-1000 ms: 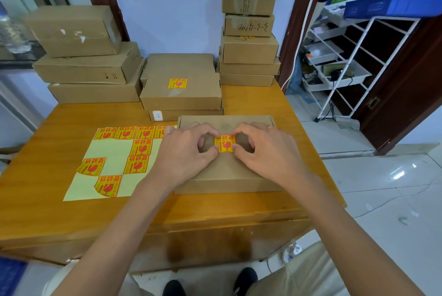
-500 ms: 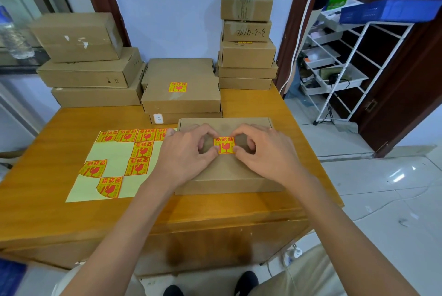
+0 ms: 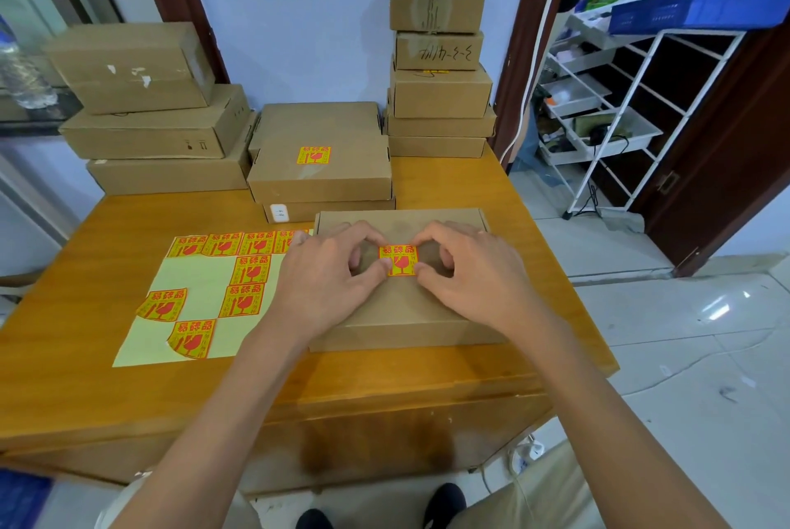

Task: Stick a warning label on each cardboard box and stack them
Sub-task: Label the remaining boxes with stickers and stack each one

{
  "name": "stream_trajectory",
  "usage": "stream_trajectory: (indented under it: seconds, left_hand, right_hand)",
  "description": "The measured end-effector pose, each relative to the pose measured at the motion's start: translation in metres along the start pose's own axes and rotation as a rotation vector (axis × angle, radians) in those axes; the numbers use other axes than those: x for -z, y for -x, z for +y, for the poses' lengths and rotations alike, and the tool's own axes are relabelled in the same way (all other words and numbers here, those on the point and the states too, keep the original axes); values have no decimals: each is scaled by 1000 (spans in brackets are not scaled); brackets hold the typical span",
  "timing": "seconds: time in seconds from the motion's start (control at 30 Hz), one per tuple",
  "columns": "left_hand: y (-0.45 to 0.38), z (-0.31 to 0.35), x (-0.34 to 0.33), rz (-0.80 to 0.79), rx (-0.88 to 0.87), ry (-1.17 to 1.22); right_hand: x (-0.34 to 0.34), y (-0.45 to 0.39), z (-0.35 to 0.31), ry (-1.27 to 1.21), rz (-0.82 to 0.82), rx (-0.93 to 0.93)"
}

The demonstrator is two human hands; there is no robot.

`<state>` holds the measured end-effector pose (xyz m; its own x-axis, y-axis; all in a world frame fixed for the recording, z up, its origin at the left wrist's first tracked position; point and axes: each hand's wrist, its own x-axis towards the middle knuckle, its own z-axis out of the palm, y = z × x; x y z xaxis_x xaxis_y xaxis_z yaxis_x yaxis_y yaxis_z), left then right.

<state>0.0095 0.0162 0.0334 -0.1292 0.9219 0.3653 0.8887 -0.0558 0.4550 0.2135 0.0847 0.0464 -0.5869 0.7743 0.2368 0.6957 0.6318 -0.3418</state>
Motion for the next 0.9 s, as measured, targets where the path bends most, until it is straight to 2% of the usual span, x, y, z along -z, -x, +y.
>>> stream_trajectory:
  seconds: [0.13,0.37,0.6,0.9]
  left_hand:
    - [0,-2,0,-2,-2,-1]
    - [-2,-2,-1,-10,30,21]
    - [0,0,3,-14,-20,43]
    - [-1,1,2,-43,-35,-31]
  right_hand:
    - [-1,-1,5,-82,0,-23]
    - [-4,-1,6,-59,6,-18]
    - [-3,3,1,30,10,26]
    - [-5,-3,-5,106,-22,-10]
